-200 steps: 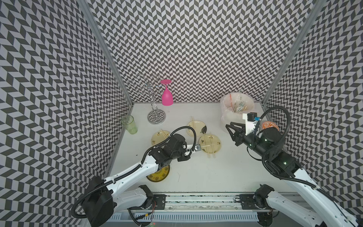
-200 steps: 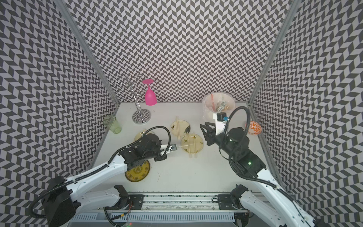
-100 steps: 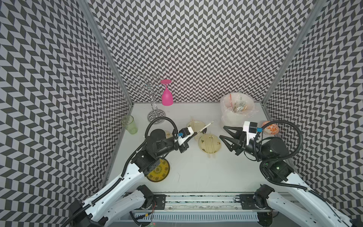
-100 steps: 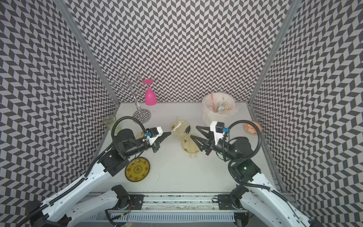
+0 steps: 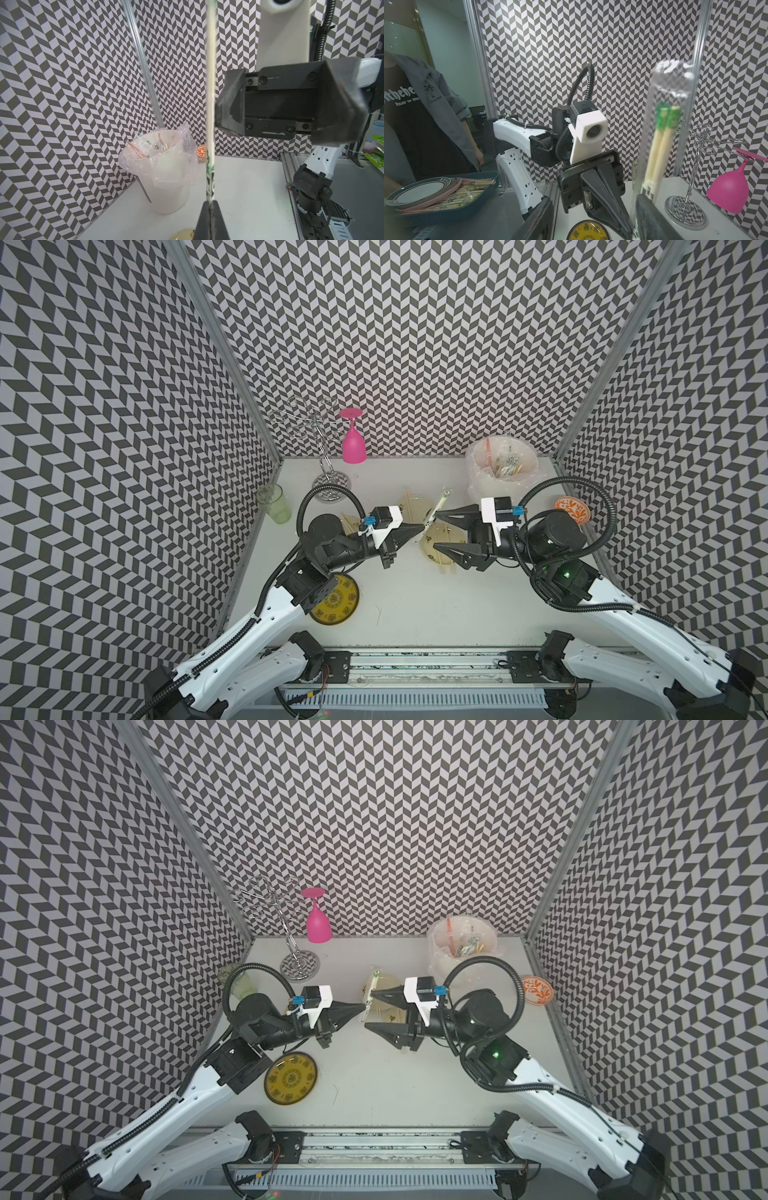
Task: Remove the packaging of disposable chopsticks
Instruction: Pick up the disposable chopsticks from the center of the board.
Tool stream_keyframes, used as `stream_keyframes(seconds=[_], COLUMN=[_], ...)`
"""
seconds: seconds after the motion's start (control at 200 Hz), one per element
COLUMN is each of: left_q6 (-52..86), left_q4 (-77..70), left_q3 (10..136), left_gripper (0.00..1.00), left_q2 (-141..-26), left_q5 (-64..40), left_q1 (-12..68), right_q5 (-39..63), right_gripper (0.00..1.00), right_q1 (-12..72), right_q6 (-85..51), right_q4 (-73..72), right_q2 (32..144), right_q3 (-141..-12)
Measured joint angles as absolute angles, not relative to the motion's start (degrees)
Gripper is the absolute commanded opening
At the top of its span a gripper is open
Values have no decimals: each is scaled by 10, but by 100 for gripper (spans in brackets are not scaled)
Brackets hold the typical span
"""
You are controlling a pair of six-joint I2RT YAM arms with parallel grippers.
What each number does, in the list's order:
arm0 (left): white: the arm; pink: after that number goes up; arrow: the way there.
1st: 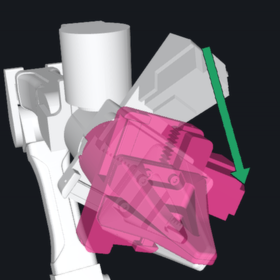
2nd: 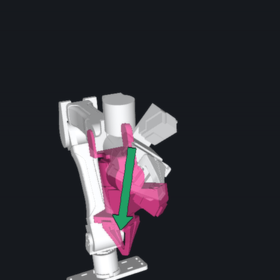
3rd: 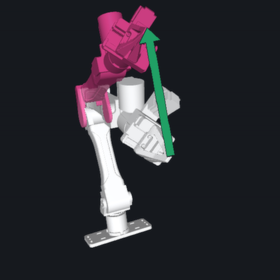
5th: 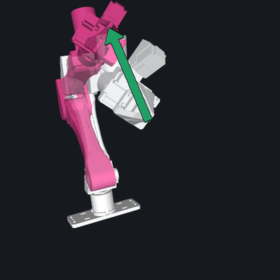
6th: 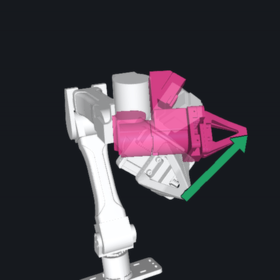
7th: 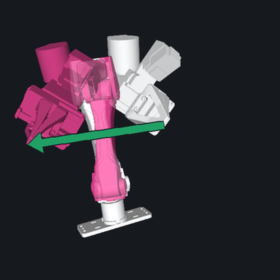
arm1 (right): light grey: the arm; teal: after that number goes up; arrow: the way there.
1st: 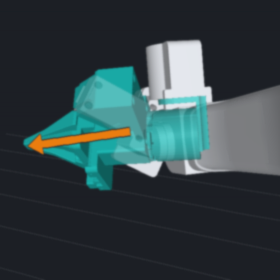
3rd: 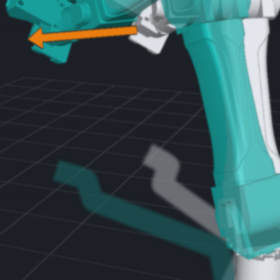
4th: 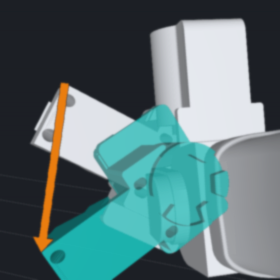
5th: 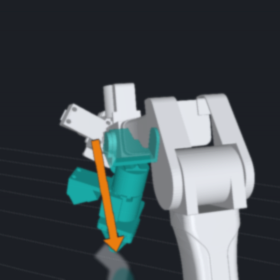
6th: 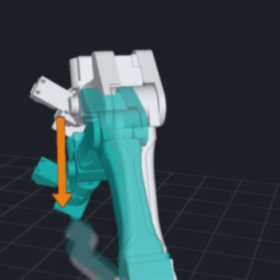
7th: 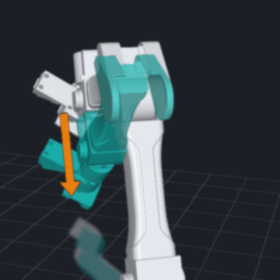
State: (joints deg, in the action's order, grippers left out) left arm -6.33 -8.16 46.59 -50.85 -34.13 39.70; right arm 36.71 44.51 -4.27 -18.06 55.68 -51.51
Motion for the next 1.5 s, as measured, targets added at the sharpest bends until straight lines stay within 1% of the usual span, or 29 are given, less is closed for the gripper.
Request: stream_keyframes(seconds=[0.045,0.3,0.556,0.686,0.866,0.951,1.056,1.177,1.202,1.252,1.282,1.352,1.372,1.382,1.387,1.407,1.427,1.442,1.457,1.482,1.497], left_q6=[-62,-59,-59,-59,-59,-60,-63,-66,-66,-66,-66,-66,-66,-66,-66,-67,-67,-67,-67,-68,-68], left_q4=[-83,-86,-87,-86,-82,-78,-74,-70,-69,-68,-67,-68,-68,-68,-68,-68,-68,-68,-68,-68,-68], left_q3=[464,455,454,454,454,454,454,454,454,455,455,455,456,456,456,456,456,456,456,456,456], left_gripper=[0,0,0,0,0,0,0,0,0,0,0,0,16,28,28,48,63,71,77,83,84], left_q2=[-506,-495,-486,-489,-501,-504,-504,-507,-507,-509,-510,-513,-513,-513,-513,-513,-513,-514,-514,-514,-515], left_q5=[-347,-365,-357,-372,-401,-409,-419,-432,-434,-437,-439,-444,-445,-445,-445,-444,-445,-445,-445,-445,-446], left_q1=[397,397,380,376,376,376,376,376,376,376,376,376,376,376,376,376,376,376,376,376,376], right_q5=[364,356,319,335,359,359,360,372,374,378,380,379,376,375,375,371,367,363,360,353,349], right_gripper=[60,58,59,59,58,51,38,32,27,9,0,0,0,0,0,0,0,0,0,0,0], right_q1=[445,446,446,446,448,448,448,448,448,448,448,448,448,448,448,448,448,448,448,448,448], right_q6=[-41,-27,-15,-6,3,6,8,7,6,2,4,-1,-1,-2,-3,-3,-4,-4,-5,-6,-7], right_q4=[-179,-151,-126,-120,-110,-110,-111,-111,-111,-111,-111,-107,-106,-106,-106,-104,-102,-101,-99,-96,-95], right_q2=[564,592,555,560,597,600,600,600,600,600,600,600,600,600,600,600,600,600,600,599,598], right_q3=[-519,-556,-537,-540,-566,-571,-573,-578,-580,-583,-585,-590,-590,-591,-591,-592,-593,-594,-596,-599,-601])
